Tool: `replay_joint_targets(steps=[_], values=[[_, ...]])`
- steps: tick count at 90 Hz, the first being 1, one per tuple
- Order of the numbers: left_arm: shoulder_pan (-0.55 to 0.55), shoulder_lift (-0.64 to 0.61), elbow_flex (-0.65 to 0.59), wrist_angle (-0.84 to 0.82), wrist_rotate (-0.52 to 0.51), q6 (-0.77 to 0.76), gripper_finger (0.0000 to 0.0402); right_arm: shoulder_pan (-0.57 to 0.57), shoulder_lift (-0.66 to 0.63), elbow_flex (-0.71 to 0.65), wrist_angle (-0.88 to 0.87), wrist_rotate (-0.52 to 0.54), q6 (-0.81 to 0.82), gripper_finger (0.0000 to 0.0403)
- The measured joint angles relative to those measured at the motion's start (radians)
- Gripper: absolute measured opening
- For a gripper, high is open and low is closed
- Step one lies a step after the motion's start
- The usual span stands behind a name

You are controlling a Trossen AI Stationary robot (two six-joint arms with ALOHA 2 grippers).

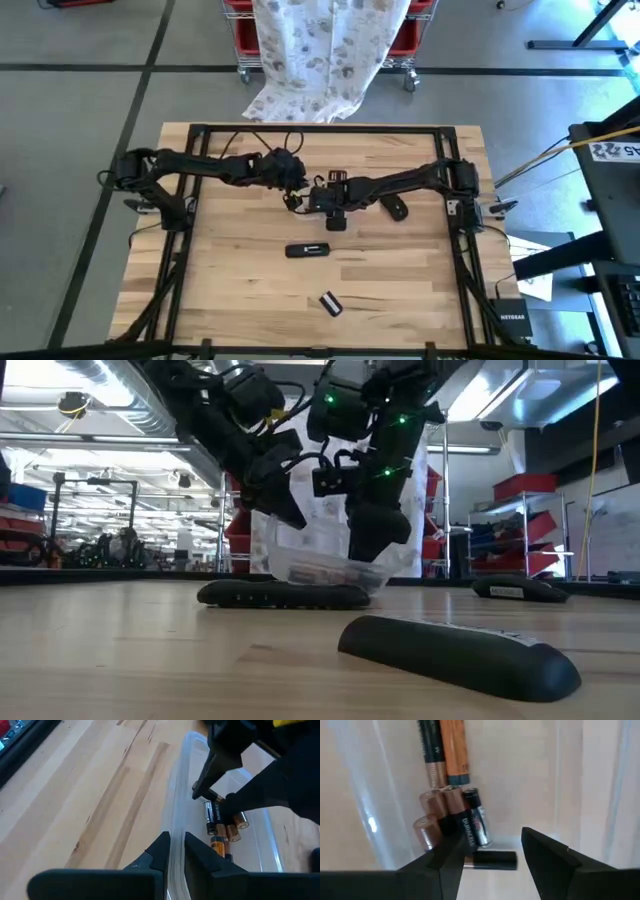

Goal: Insert battery
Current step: Insert the silver battery into the remote

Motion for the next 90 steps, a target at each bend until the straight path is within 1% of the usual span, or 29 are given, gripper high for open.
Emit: replay_joint_targets(steps=[20,31,42,60,71,90], values=[[0.002,0.002,-0.002,0.006,0.048,0.004,0.0021,0.000,0.031,-0.003,0.017,0.018,0.008,0.0181],[0.001,0.003,-0.002,-0.001,0.062,-0.001,0.0021,0.001,0.040,0.001,0.012,0.020,0.008,0.0167],[-0.004,0.003,-0.002,0.000,0.063,0.000,0.0021,0.000,0.043,0.029,-0.026,0.016,0.009,0.0145],[-0.005,0.003,-0.002,0.004,0.068,0.000,0.0021,-0.001,0.044,0.040,-0.030,-0.004,0.010,0.0121],[-0.005,0.003,-0.002,0.006,0.068,0.000,0.0021,-0.002,0.044,0.036,-0.054,0.029,0.009,0.0113],[-0.004,0.003,-0.002,0.006,0.061,-0.002,0.0021,-0.013,0.048,0.004,-0.032,0.002,0.027,0.0111]])
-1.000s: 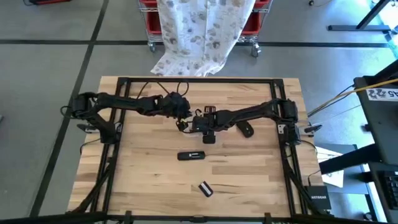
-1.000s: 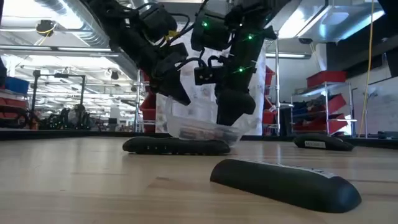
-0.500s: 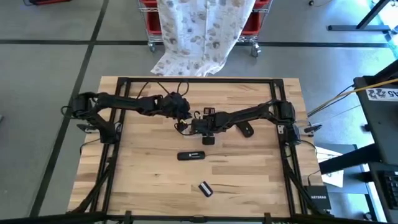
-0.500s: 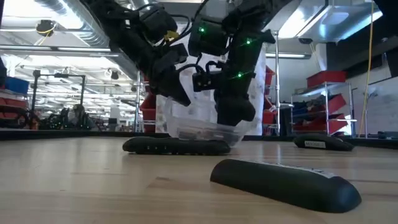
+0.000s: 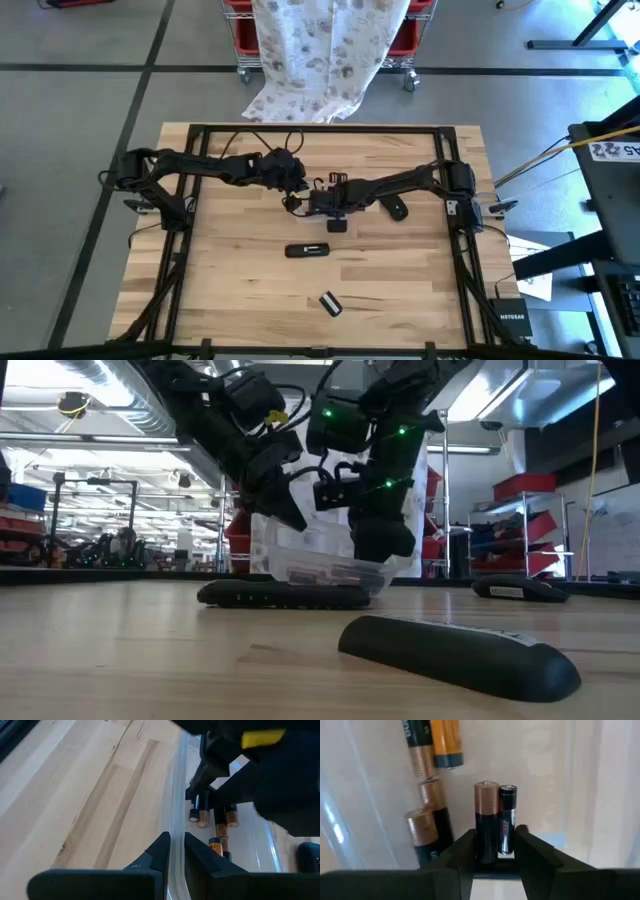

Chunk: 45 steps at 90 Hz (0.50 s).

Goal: Insert battery
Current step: Insert the silver battery into the remote

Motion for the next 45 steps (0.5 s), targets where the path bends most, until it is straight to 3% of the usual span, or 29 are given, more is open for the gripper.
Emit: replay_joint_targets(steps=[9,20,45], values=[[0.000,0.000,0.000,-0.005,0.001,0.000,0.0021,0.000,0.002,0.010,-0.010,-0.024,0.024,0.0111],[-0.001,-0.001,0.000,-0.010,0.010,-0.003,0.0021,-0.002,0.007,0.054,-0.037,-0.125,0.031,0.0119],[0.000,-0.002,0.000,-0.012,0.001,-0.008,0.0021,-0.002,0.001,0.075,-0.072,-0.149,0.033,0.0189]])
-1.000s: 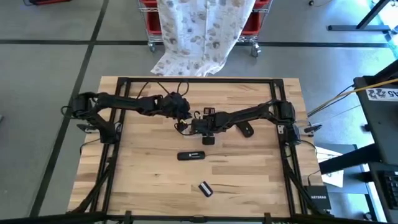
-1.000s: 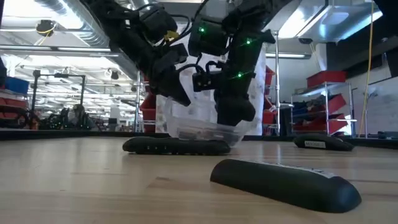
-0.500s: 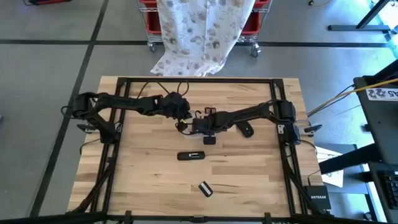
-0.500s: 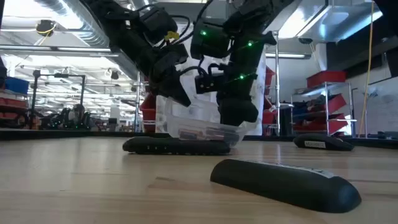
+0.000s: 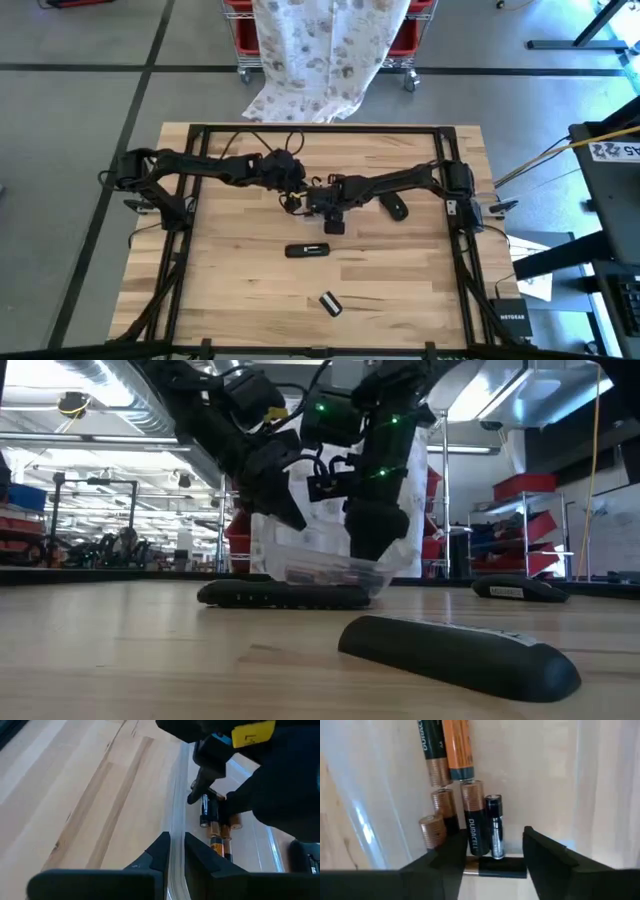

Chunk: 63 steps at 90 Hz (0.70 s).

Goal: Insert battery
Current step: Insert the silver battery into the remote

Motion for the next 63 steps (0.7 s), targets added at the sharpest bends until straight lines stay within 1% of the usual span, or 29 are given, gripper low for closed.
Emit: replay_joint_targets(steps=[5,11,19,30,44,63], values=[[0.000,0.000,0.001,-0.004,-0.002,0.000,0.0021,0.000,-0.001,0.005,-0.014,0.002,0.002,0.0199],[0.000,-0.001,0.002,-0.014,-0.010,0.000,0.0021,0.000,-0.001,0.014,-0.027,0.029,0.002,0.0205],[0.000,-0.002,0.002,-0.032,-0.017,0.008,0.0021,0.000,-0.001,0.021,-0.034,0.065,0.002,0.0204],[0.000,-0.002,0.002,-0.042,-0.017,0.015,0.0021,0.000,-0.001,0.022,-0.033,0.088,0.002,0.0198],[0.000,-0.002,0.002,-0.054,-0.024,0.020,0.0021,0.002,-0.012,0.030,-0.059,0.094,0.002,0.0194],[0.000,-0.003,0.005,-0.055,-0.036,0.030,0.0021,0.000,-0.023,0.040,-0.036,0.097,0.001,0.0194]])
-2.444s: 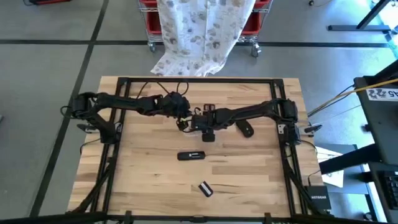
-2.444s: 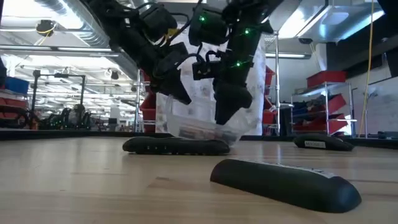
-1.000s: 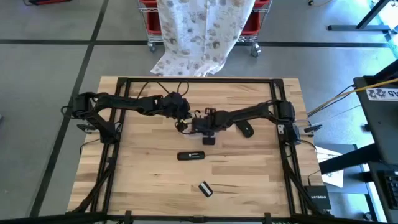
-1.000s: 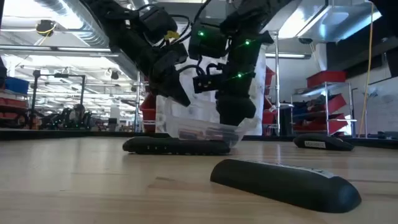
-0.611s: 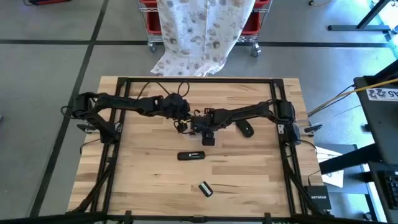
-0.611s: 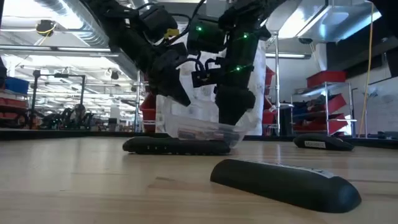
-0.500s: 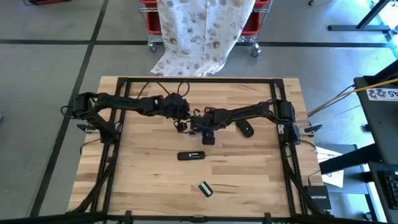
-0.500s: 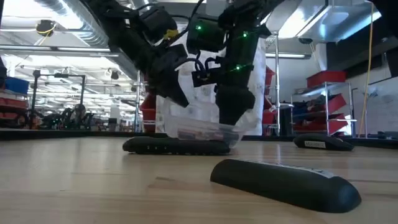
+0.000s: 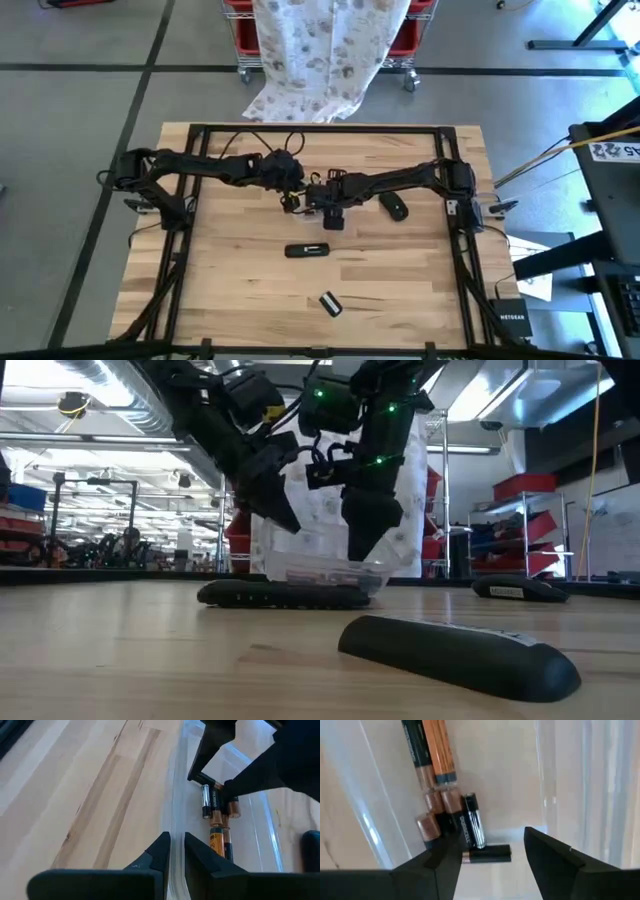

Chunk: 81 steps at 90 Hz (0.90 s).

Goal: Insert battery
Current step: Insert the silver battery into the remote

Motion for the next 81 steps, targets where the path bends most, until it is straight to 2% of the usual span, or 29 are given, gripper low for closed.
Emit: replay_joint_targets(steps=[24,58,67,81], values=[[-0.001,0.003,-0.003,-0.009,0.043,0.029,0.0021,0.000,0.014,-0.057,0.076,0.026,0.051,0.0193],[-0.018,0.003,-0.003,0.005,0.042,0.037,0.0021,0.002,0.010,-0.140,0.159,0.034,0.095,0.0190],[-0.018,0.004,-0.003,0.006,0.048,0.036,0.0021,0.001,0.010,-0.145,0.160,0.001,0.103,0.0167],[-0.018,0.004,-0.005,0.015,0.072,0.045,0.0021,0.002,0.030,-0.146,0.168,-0.022,0.135,0.0101]])
